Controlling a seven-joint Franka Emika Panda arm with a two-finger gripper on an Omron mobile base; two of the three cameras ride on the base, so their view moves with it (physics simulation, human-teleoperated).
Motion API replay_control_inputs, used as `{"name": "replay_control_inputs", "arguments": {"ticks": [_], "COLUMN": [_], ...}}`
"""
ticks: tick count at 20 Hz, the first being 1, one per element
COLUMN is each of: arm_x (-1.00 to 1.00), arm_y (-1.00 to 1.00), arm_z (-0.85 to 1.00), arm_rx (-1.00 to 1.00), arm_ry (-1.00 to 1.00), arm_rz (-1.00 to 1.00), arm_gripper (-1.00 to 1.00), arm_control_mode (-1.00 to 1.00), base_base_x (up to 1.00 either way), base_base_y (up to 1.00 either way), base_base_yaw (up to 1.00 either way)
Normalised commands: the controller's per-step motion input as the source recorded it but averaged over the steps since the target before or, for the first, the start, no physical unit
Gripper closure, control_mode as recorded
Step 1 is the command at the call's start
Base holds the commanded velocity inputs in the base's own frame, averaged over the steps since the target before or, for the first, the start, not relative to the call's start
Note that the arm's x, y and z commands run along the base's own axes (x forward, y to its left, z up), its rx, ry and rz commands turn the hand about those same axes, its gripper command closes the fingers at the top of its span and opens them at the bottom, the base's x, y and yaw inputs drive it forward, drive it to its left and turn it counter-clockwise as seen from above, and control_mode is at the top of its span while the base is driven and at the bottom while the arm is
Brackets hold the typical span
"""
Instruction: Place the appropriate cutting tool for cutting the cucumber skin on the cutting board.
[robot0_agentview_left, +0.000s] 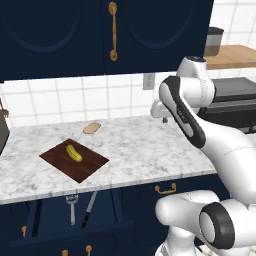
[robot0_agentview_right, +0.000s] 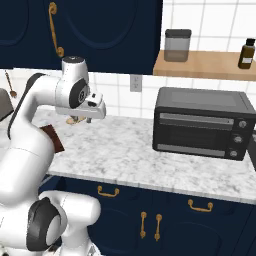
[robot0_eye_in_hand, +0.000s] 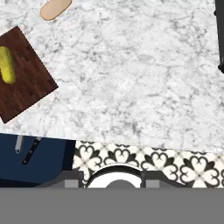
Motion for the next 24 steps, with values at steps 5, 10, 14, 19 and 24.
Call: {"name": "replay_control_inputs", "arguments": {"ticks": [5,10,14,19,24], "arm_x": [-0.26,-0.90,-0.69,-0.40,-0.22], "arm_y": [0.12,0.85,1.00,1.00,1.00], "arm_z": [-0.13,-0.54,-0.63,-0.76,-0.84], "arm_rx": [0.00,0.02,0.10,0.03,0.00], "arm_ry": [0.01,0.00,0.00,0.00,0.00], "arm_rz": [0.01,0.02,-0.01,-0.02,0.00], "arm_gripper": [-1.00,-1.00,-1.00,-1.00,-1.00], "arm_control_mode": [-1.00,-1.00,-1.00,-1.00,-1.00], "base_base_x": [0.00,0.00,0.00,0.00,0.00], "base_base_y": [0.00,0.00,0.00,0.00,0.00], "base_base_yaw": [0.00,0.00,0.00,0.00,0.00]}}
